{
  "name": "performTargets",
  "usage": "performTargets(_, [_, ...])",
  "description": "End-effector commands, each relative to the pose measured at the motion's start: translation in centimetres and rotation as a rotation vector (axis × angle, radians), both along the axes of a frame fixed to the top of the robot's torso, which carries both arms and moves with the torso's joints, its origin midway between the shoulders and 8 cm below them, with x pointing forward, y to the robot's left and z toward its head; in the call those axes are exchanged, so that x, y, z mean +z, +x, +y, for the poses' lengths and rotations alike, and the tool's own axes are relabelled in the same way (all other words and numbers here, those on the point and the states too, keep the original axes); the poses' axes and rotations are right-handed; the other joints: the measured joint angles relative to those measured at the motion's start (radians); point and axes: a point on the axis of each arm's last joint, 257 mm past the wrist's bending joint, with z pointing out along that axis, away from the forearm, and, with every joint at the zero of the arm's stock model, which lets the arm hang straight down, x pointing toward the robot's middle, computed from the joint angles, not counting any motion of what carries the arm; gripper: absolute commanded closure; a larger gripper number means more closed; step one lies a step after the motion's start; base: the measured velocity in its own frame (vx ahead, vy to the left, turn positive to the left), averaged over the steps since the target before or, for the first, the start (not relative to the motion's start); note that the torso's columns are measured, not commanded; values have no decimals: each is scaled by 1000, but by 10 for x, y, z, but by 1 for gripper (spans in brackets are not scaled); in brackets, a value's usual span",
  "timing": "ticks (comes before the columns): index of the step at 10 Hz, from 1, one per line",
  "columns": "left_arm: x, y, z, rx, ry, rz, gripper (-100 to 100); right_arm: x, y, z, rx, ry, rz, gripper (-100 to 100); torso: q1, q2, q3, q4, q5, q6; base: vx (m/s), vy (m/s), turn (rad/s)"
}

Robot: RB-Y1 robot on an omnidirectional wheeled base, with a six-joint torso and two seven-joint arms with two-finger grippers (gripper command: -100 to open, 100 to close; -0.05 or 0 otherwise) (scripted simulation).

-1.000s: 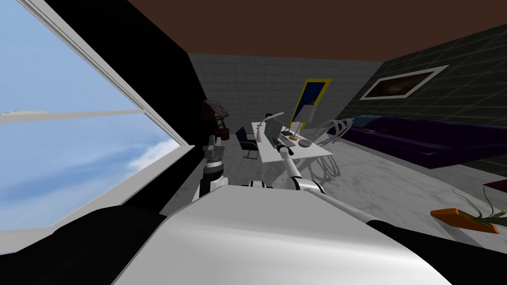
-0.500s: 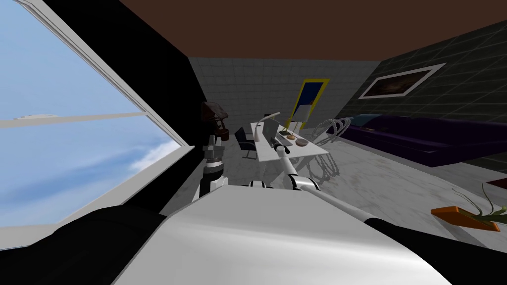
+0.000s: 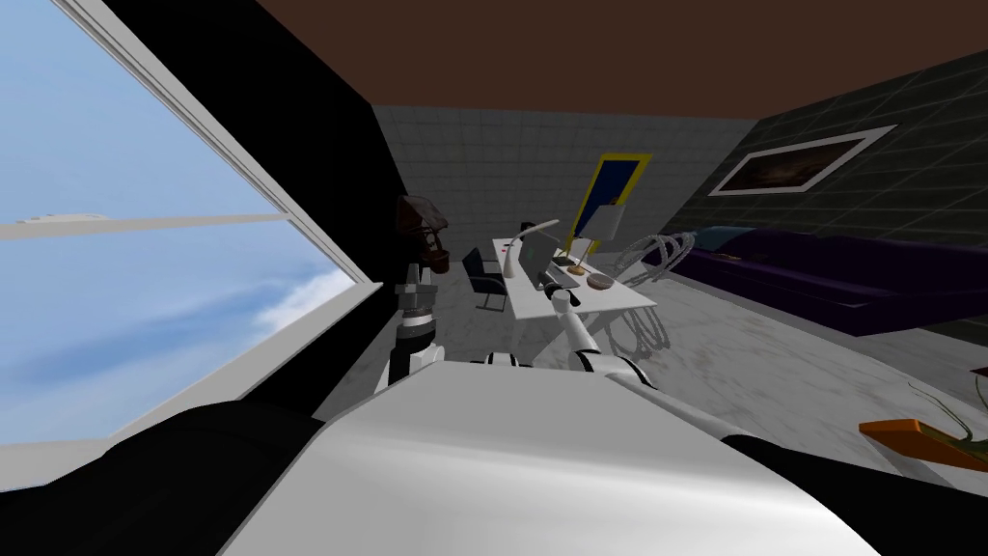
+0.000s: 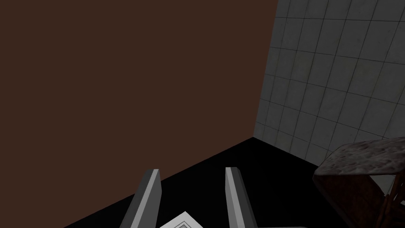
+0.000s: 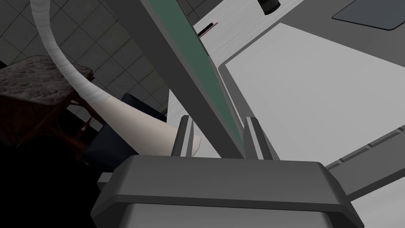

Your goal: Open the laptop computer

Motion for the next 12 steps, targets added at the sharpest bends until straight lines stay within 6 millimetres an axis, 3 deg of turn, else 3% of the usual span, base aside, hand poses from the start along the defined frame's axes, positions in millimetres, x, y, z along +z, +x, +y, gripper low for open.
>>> performTargets(1, [0,0,0,0,0,0,0,1,-6,-16,-16,3,-1,100,2,0,0,0,1,-2,8,30,-16])
performTargets(2, [0,0,0,0,0,0,0,1,-6,-17,-19,-1,-1,100,1,1,0,1,1,-3,0,0,0])
performTargets(3, [0,0,0,0,0,0,0,5,-17,-43,-28,-10,-11,100,0,1,1,1,1,-2,28,66,58])
performTargets(4, [0,0,0,0,0,0,0,0,-20,-48,-33,1,-4,100,4,0,0,1,2,-1,38,89,21])
performTargets(5, [0,0,0,0,0,0,0,7,-29,-70,-36,4,-17,100,5,1,0,1,2,-1,48,122,24])
performTargets(6, [0,0,0,0,0,0,0,0,-35,-75,-42,0,-6,100,5,1,0,1,2,-1,44,102,-5])
performTargets(7, [0,0,0,0,0,0,0,7,-44,-94,-39,1,-18,100,4,2,1,2,2,-3,57,115,34])
performTargets(8, [0,0,0,0,0,0,0,-2,-50,-99,-46,-54,2,100,5,2,1,3,3,-3,52,94,18])
performTargets(11, [0,0,0,0,0,0,0,0,-50,-98,-45,-6,-7,100,1,2,1,2,1,-4,1,12,4])
performTargets(12, [0,0,0,0,0,0,0,4,-63,-115,-38,-38,-8,100,2,2,1,2,1,-3,13,54,56])
